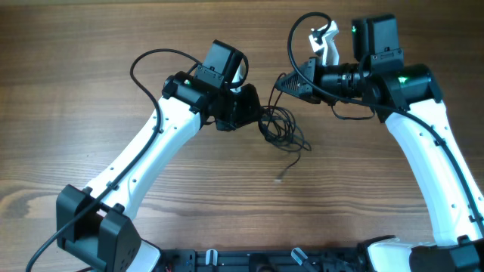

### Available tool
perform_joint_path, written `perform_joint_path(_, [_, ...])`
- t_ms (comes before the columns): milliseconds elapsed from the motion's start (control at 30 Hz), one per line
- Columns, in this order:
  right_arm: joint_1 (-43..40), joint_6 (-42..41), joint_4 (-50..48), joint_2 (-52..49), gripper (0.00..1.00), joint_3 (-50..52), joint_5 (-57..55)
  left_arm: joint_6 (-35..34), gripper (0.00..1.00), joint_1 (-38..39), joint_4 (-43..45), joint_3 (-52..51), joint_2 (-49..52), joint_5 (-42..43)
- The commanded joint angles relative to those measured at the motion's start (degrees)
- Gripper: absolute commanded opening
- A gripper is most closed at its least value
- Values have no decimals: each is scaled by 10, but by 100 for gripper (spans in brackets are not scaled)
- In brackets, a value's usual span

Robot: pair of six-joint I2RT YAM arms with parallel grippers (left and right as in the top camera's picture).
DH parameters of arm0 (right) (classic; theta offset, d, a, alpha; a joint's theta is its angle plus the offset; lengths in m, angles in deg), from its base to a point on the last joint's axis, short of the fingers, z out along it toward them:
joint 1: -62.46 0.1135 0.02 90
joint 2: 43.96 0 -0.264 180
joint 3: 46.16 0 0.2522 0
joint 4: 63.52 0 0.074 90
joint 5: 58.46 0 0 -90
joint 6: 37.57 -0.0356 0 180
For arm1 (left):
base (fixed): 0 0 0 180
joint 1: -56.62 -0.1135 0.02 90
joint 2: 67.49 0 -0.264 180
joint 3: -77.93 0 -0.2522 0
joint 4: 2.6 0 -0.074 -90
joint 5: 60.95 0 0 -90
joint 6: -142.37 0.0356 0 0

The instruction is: Untangle cables

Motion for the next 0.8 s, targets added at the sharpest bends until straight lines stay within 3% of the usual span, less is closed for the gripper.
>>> perform_joint_path(0, [0, -3, 0, 14, 4, 0, -26, 3, 4, 1, -6, -1, 6, -22])
perform_joint_path(67, [-3, -5, -2, 14, 4, 0, -27, 3, 4, 1, -21, -1, 6, -58])
perform_joint_path(133, [-16, -19, -10, 14, 4, 0, -19, 2, 4, 1, -64, -1, 6, -163])
perform_joint_path(333, [-57, -20, -34, 14, 4, 0, 39, 2, 4, 0, -126, -1, 6, -300])
perform_joint_path(633, [-136, -4, -34, 14, 4, 0, 79, -15, 4, 0, -132, -1, 6, -344])
perform_joint_path(767, [-166, -2, 4, 14, 4, 0, -11, -15, 4, -3, -135, -1, 6, -349])
